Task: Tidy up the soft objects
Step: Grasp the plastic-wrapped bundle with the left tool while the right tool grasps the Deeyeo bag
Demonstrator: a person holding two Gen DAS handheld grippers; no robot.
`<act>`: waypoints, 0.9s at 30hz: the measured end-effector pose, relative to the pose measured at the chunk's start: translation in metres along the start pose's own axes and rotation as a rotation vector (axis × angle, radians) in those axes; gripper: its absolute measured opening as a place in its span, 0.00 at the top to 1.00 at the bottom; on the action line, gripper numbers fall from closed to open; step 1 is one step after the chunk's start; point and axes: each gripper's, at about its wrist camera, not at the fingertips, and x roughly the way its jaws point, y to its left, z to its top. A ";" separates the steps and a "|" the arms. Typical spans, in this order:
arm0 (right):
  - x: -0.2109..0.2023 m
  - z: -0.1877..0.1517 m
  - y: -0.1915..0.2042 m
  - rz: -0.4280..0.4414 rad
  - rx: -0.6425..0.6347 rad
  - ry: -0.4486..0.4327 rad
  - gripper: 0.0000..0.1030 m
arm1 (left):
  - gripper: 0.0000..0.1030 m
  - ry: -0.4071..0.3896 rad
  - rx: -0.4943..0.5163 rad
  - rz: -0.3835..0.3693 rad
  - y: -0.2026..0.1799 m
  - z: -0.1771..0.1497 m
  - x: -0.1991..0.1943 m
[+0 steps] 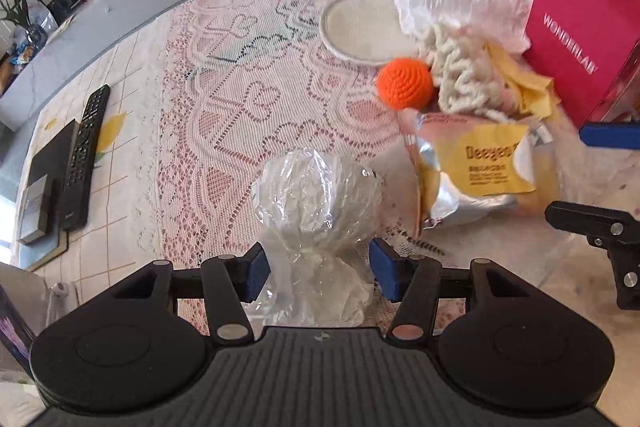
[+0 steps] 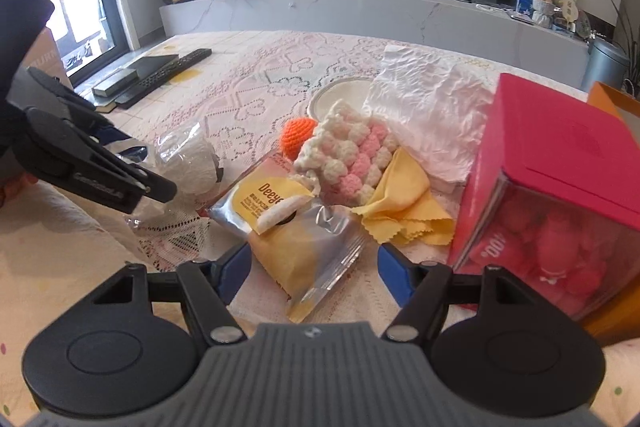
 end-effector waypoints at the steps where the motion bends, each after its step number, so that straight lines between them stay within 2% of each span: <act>1: 0.004 0.000 0.001 0.000 -0.004 0.007 0.32 | 0.37 0.017 0.007 0.006 -0.001 0.001 0.004; 5: 0.020 0.000 0.000 0.007 0.012 0.033 0.32 | 0.35 0.060 0.011 0.002 -0.002 0.000 0.014; 8: 0.029 0.001 0.000 0.017 0.024 0.043 0.30 | 0.40 0.087 0.013 0.010 -0.003 -0.001 0.020; 11: 0.037 0.001 0.002 0.013 0.026 0.045 0.28 | 0.44 0.082 0.003 0.015 -0.003 -0.002 0.019; 13: 0.041 0.000 0.001 0.015 0.037 0.045 0.31 | 0.49 0.075 -0.006 0.024 -0.002 -0.003 0.018; 14: 0.041 -0.001 -0.001 0.023 0.051 0.045 0.36 | 0.50 0.066 -0.016 0.024 -0.002 -0.003 0.017; 15: 0.042 -0.001 -0.003 0.030 0.064 0.044 0.43 | 0.51 0.054 -0.030 0.022 0.001 -0.003 0.015; 18: 0.039 -0.002 -0.005 0.043 0.082 0.040 0.54 | 0.51 -0.026 -0.090 0.012 0.008 -0.005 -0.003; 20: 0.036 -0.002 -0.003 0.040 0.070 0.028 0.58 | 0.51 -0.088 -0.156 0.000 0.013 -0.007 -0.019; 24: 0.026 -0.002 0.003 0.019 0.039 -0.014 0.66 | 0.51 -0.178 -0.330 -0.085 0.017 -0.015 -0.046; 27: 0.016 -0.001 0.004 0.015 0.028 -0.038 0.68 | 0.51 -0.225 -0.419 -0.098 0.010 -0.025 -0.058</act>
